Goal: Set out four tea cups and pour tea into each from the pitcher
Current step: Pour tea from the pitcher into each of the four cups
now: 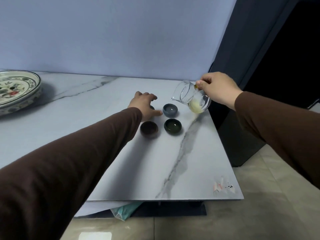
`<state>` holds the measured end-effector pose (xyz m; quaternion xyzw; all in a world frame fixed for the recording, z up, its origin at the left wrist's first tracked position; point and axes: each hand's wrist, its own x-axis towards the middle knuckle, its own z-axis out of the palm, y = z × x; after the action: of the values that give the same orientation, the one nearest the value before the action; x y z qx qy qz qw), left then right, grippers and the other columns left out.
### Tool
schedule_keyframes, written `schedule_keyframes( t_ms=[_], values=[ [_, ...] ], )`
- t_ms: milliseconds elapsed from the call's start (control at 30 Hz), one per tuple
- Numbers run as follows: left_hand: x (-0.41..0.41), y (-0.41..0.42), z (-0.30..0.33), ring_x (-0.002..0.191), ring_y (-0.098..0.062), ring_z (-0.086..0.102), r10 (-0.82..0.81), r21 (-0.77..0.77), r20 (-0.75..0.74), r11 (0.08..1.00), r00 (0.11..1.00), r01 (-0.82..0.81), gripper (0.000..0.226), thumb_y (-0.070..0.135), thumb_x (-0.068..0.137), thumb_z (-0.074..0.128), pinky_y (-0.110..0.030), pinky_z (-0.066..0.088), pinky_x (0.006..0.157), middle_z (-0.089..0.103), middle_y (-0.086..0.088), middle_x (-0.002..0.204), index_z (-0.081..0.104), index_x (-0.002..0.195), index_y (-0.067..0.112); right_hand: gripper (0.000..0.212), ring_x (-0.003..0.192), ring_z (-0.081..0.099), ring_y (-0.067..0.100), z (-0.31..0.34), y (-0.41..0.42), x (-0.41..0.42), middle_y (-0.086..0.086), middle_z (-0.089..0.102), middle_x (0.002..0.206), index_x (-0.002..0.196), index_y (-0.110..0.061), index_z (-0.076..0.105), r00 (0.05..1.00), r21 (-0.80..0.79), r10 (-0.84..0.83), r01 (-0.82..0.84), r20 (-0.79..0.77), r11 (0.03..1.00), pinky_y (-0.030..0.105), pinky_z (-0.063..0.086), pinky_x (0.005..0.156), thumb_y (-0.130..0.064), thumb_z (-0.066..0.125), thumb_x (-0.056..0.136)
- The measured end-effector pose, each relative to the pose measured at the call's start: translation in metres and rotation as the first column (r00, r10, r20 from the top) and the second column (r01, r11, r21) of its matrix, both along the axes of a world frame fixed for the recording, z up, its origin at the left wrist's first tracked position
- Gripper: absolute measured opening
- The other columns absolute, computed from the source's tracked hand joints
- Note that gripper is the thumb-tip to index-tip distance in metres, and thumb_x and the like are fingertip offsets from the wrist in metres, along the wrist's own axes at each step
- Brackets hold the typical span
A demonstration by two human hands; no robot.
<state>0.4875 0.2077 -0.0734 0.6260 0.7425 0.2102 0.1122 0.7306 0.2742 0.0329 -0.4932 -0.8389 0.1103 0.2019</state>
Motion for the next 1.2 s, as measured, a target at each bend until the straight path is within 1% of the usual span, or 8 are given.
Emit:
schedule_keyframes(
  t_ms=[100,167,267,367,500,600,967,1200],
  values=[
    [0.008,0.021,0.0,0.127,-0.025,0.035,-0.039,-0.089,-0.113,0.996,0.993,0.029,0.078,0.063,0.071,0.068,-0.038,0.039,0.101,0.057,0.002,0.132,0.049,0.136,0.023,0.025,0.08,0.055,0.02,0.0,0.009,-0.006,-0.006,0.062,0.078,0.083,-0.025,0.068,0.994,0.062,0.025,-0.032,0.103,0.998,0.03,0.03,0.063,-0.039,0.051,0.096],
    [0.013,0.031,-0.001,0.129,-0.024,0.033,-0.061,-0.141,-0.137,0.989,0.989,0.041,0.082,0.067,0.068,0.067,-0.037,0.039,0.101,0.056,0.004,0.132,0.048,0.137,0.025,0.025,0.082,0.055,0.021,-0.002,0.015,-0.01,-0.005,0.061,0.08,0.086,-0.025,0.068,0.986,0.078,0.036,-0.049,0.161,0.996,0.031,0.033,0.066,-0.039,0.05,0.096],
    [0.018,0.041,-0.002,0.129,-0.021,0.032,-0.064,-0.189,-0.105,0.981,0.992,0.043,0.084,0.069,0.064,0.067,-0.036,0.038,0.103,0.057,0.007,0.13,0.05,0.136,0.029,0.025,0.086,0.056,0.025,-0.004,0.022,-0.018,-0.003,0.062,0.081,0.087,-0.022,0.066,0.975,0.084,0.045,-0.065,0.219,0.994,0.035,0.044,0.072,-0.039,0.05,0.096],
    [0.024,0.046,-0.003,0.128,-0.022,0.035,-0.023,-0.204,-0.057,0.979,0.998,0.011,0.087,0.071,0.056,0.065,-0.038,0.038,0.105,0.055,0.003,0.128,0.052,0.133,0.035,0.024,0.084,0.054,0.026,-0.006,0.026,-0.026,-0.004,0.058,0.077,0.085,-0.02,0.062,0.964,0.103,0.061,-0.09,0.257,0.991,0.034,0.039,0.067,-0.037,0.05,0.097],
    [0.028,0.047,-0.004,0.115,-0.027,0.043,0.001,-0.201,-0.045,0.98,0.999,-0.011,0.07,0.066,0.057,0.068,-0.033,0.039,0.096,0.044,0.0,0.109,0.06,0.121,0.04,0.022,0.084,0.054,0.03,-0.006,0.028,-0.034,0.003,0.062,0.086,0.088,-0.019,0.059,0.926,0.179,0.099,-0.173,0.363,0.968,0.035,0.039,0.068,-0.035,0.048,0.099],
    [0.027,0.047,-0.005,0.111,-0.029,0.045,0.017,-0.188,-0.029,0.982,0.999,-0.022,0.06,0.059,0.061,0.071,-0.032,0.04,0.097,0.04,0.0,0.108,0.062,0.117,0.042,0.02,0.082,0.052,0.03,-0.004,0.028,-0.039,0.005,0.063,0.089,0.086,-0.021,0.054,0.904,0.213,0.112,-0.215,0.412,0.953,0.035,0.038,0.067,-0.034,0.047,0.1],
    [0.027,0.046,-0.005,0.107,-0.028,0.047,0.038,-0.179,0.004,0.983,0.999,-0.037,0.056,0.056,0.062,0.075,-0.032,0.041,0.093,0.043,-0.001,0.107,0.063,0.114,0.041,0.024,0.085,0.056,0.032,-0.001,0.021,-0.048,0.006,0.063,0.091,0.093,-0.016,0.06,0.868,0.298,0.149,-0.318,0.474,0.9,0.035,0.035,0.065,-0.033,0.046,0.101],
    [0.028,0.046,-0.006,0.109,-0.028,0.049,0.045,-0.182,0.007,0.982,0.999,-0.043,0.057,0.056,0.062,0.075,-0.032,0.042,0.094,0.043,-0.001,0.109,0.063,0.115,0.042,0.024,0.081,0.052,0.031,0.003,0.021,-0.05,0.004,0.056,0.084,0.081,-0.019,0.047,0.864,0.312,0.149,-0.327,0.481,0.892,0.035,0.033,0.063,-0.032,0.046,0.101]
  ],
)
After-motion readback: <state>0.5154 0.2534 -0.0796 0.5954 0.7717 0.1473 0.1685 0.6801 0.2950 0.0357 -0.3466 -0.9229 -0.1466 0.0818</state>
